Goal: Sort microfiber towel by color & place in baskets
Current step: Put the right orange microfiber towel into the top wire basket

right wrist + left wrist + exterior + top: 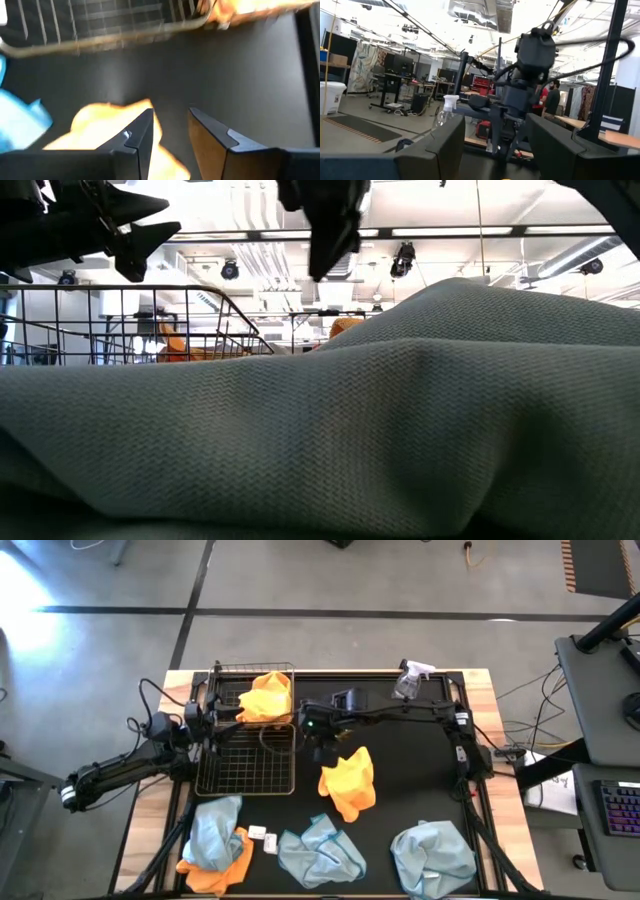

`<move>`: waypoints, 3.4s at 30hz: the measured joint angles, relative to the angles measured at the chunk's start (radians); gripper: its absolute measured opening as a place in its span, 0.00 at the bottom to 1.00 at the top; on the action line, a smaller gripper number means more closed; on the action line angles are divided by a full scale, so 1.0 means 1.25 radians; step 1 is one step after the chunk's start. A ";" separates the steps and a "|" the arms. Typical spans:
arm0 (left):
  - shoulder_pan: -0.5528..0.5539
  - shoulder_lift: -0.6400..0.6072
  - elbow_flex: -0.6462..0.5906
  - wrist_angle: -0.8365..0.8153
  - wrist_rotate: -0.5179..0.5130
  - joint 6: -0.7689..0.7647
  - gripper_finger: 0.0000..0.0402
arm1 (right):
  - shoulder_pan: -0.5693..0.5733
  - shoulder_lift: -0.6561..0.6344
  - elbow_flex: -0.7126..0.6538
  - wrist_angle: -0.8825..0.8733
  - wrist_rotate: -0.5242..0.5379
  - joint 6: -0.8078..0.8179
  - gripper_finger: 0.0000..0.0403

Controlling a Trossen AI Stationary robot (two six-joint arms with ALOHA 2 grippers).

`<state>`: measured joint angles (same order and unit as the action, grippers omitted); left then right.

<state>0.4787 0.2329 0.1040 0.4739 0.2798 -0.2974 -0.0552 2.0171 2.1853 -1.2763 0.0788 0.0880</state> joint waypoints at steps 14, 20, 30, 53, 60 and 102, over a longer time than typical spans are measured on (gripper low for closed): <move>0.000 0.000 0.000 0.011 -0.006 -0.049 0.48 | 0.093 -0.001 -0.038 -0.106 0.000 0.094 0.31; 0.000 0.000 0.000 0.011 -0.006 -0.063 0.48 | 0.130 -0.001 -0.074 -0.130 0.000 0.161 0.34; 0.000 0.000 0.000 0.007 -0.002 -0.082 0.48 | 0.176 0.000 -0.128 -0.130 0.000 0.263 0.35; 0.000 0.000 0.000 0.000 0.042 -0.060 0.48 | 0.201 0.000 -0.285 -0.123 0.060 0.034 0.36; 0.000 0.000 0.000 0.000 0.042 -0.062 0.48 | 0.201 0.000 -0.289 -0.113 0.087 -0.057 0.36; 0.000 0.000 0.000 -0.027 0.042 -0.063 0.48 | 0.201 0.000 -0.388 0.008 0.078 -0.227 0.36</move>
<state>0.4786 0.2333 0.1040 0.4398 0.3325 -0.3756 0.1963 2.0171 1.7008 -1.2660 0.1757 -0.1956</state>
